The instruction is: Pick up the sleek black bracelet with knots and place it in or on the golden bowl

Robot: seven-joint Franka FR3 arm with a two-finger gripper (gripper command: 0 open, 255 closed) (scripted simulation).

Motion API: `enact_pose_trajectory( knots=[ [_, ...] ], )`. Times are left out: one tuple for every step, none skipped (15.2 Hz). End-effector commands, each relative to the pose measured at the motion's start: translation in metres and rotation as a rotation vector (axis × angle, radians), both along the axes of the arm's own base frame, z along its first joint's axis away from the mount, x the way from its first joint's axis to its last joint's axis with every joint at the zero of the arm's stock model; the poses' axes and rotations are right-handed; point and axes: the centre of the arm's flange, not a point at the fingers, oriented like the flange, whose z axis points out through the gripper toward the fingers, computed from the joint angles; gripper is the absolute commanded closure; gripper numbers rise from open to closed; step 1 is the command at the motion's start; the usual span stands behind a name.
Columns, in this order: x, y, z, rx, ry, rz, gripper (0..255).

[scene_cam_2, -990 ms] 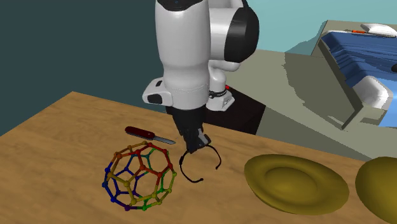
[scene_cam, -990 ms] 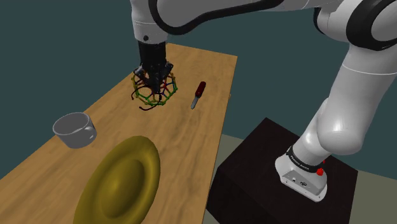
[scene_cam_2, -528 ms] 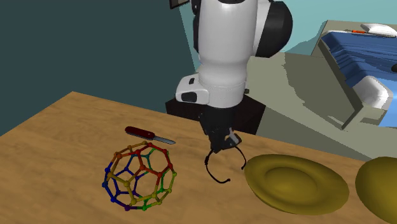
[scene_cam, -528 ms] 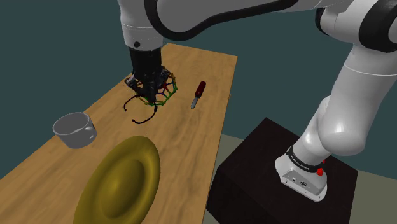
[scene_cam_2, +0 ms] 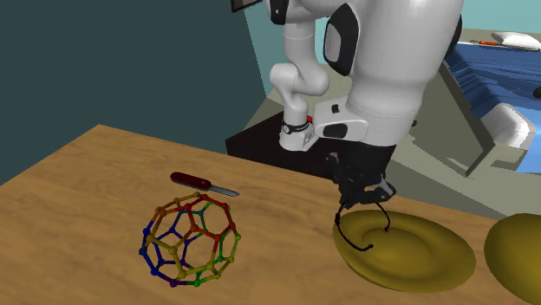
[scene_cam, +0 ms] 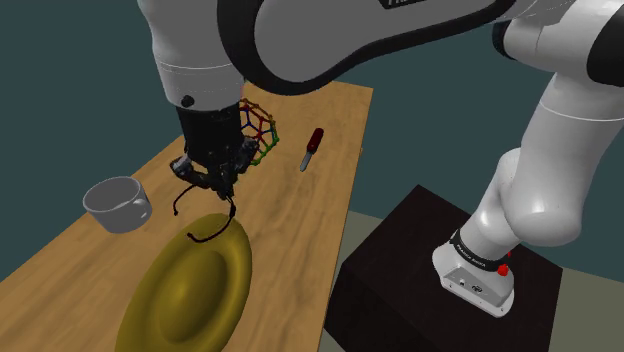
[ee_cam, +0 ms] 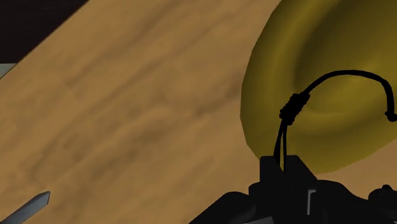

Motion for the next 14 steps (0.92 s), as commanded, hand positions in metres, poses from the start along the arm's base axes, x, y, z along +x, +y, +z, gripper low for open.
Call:
enact_pose_trajectory(
  knots=[
    [-0.018, 0.021, 0.000, 0.000, 0.000, -0.002, 255],
    [-0.027, 0.030, 0.000, 0.000, 0.000, -0.002, 255],
    [-0.036, 0.040, 0.001, 0.000, 0.000, -0.002, 255],
    [-0.045, 0.049, 0.001, 0.000, 0.000, -0.002, 255],
    [-0.055, 0.059, 0.001, 0.000, 0.000, -0.002, 255],
    [-0.067, 0.072, 0.002, 0.000, 0.000, -0.002, 255],
    [-0.067, 0.072, -0.003, 0.000, 0.000, -0.002, 255],
    [-0.067, 0.071, -0.009, 0.000, 0.000, -0.002, 255],
    [-0.067, 0.072, -0.014, 0.000, 0.000, -0.002, 255],
    [-0.067, 0.072, -0.019, 0.000, 0.000, -0.002, 255],
    [-0.067, 0.072, -0.024, 0.000, 0.000, -0.002, 255],
    [-0.067, 0.072, -0.030, 0.000, 0.000, -0.002, 255],
    [-0.067, 0.072, -0.035, 0.000, 0.000, -0.002, 255],
    [-0.067, 0.072, -0.040, 0.000, 0.000, -0.002, 255]
  ],
)
